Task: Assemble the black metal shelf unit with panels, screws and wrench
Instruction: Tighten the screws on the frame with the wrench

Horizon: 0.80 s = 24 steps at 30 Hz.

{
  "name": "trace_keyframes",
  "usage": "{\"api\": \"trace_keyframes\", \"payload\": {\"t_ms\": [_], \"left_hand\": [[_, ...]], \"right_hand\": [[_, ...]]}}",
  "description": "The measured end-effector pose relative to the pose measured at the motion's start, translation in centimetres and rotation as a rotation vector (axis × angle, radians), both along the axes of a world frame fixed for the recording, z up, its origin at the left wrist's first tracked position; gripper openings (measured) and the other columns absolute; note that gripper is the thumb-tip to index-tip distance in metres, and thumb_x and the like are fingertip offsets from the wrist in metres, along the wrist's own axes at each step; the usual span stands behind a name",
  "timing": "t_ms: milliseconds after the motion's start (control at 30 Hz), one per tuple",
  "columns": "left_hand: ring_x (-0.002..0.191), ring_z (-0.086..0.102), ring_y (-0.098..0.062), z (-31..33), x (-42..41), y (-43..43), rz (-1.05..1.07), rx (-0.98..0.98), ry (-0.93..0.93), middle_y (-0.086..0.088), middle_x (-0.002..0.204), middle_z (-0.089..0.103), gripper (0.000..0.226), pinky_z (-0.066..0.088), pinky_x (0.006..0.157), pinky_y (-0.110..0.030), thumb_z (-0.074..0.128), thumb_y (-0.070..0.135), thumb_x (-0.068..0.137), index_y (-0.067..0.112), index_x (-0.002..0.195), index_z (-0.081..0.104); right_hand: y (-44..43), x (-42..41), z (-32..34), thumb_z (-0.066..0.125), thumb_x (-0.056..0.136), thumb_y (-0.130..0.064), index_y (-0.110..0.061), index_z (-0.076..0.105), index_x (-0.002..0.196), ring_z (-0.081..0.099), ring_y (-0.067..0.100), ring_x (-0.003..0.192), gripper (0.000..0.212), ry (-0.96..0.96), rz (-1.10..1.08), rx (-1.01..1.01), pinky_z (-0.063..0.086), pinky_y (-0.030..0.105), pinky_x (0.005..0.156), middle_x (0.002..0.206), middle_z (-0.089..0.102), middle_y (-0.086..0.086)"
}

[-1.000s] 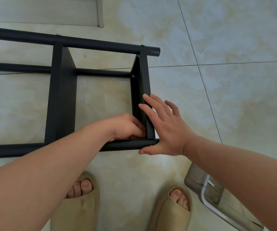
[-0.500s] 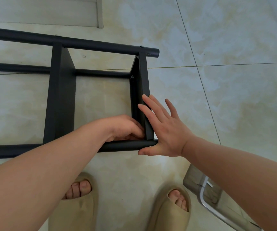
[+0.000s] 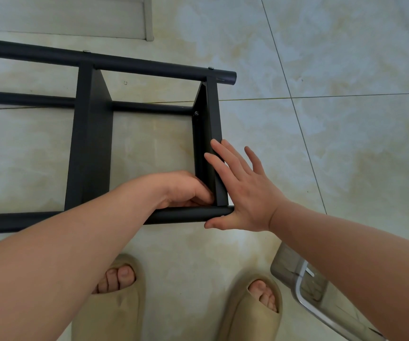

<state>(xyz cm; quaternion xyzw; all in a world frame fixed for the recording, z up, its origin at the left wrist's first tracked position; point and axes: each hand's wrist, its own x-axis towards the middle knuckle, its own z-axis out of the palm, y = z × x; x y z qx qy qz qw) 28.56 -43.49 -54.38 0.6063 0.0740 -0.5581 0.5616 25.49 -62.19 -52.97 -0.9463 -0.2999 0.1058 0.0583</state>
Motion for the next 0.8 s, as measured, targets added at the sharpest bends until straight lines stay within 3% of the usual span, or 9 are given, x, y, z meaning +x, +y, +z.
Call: {"api": "trace_keyframes", "payload": {"t_ms": [133, 367, 500, 700, 800], "left_hand": [[0.066, 0.070, -0.020, 0.10, 0.08, 0.05, 0.024, -0.046, 0.034, -0.012, 0.073, 0.071, 0.018, 0.054, 0.059, -0.024, 0.055, -0.009, 0.086, 0.001, 0.086, 0.071], [0.079, 0.072, -0.026, -0.10, 0.08, 0.02, 0.013, -0.030, 0.062, -0.016, 0.086, 0.074, 0.015, 0.055, 0.069, -0.030, 0.059, -0.004, 0.086, 0.002, 0.089, 0.073], [0.072, 0.072, -0.022, -0.09, 0.08, -0.08, -0.017, -0.021, 0.037, -0.013, 0.080, 0.074, 0.014, 0.055, 0.067, -0.028, 0.060, -0.001, 0.088, 0.004, 0.088, 0.073], [0.085, 0.070, -0.026, -0.55, 0.22, 0.14, -0.013, -0.073, 0.059, -0.017, 0.092, 0.072, 0.018, 0.057, 0.083, -0.035, 0.056, -0.006, 0.090, 0.001, 0.096, 0.072], [0.080, 0.071, -0.023, -0.42, 0.25, 0.21, -0.014, -0.076, 0.079, -0.016, 0.090, 0.072, 0.021, 0.057, 0.075, -0.030, 0.054, -0.007, 0.089, 0.001, 0.096, 0.073]], "right_hand": [[-0.01, -0.03, 0.00, 0.043, 0.071, -0.093, -0.013, 0.016, 0.160, 0.000, 0.022, 0.157, 0.122, 0.004, -0.005, 0.006, 0.007, 0.060, 0.123, 0.170, 0.002, 0.004], [-0.04, -0.01, 0.03, 0.043, 0.071, -0.093, -0.014, 0.014, 0.160, -0.001, 0.022, 0.157, 0.122, 0.010, -0.005, 0.008, 0.007, 0.060, 0.123, 0.170, 0.002, 0.004], [-0.07, -0.04, 0.00, 0.043, 0.071, -0.092, -0.013, 0.016, 0.160, 0.001, 0.023, 0.157, 0.122, 0.001, -0.007, 0.016, 0.008, 0.060, 0.123, 0.170, 0.003, 0.005], [-0.04, -0.05, -0.08, 0.043, 0.071, -0.092, -0.014, 0.015, 0.160, 0.001, 0.023, 0.157, 0.122, 0.002, -0.005, 0.014, 0.008, 0.060, 0.123, 0.170, 0.003, 0.004], [-0.03, -0.06, -0.08, 0.044, 0.071, -0.092, -0.014, 0.016, 0.160, 0.001, 0.023, 0.157, 0.122, 0.001, -0.006, 0.016, 0.009, 0.060, 0.123, 0.170, 0.003, 0.005]]}}
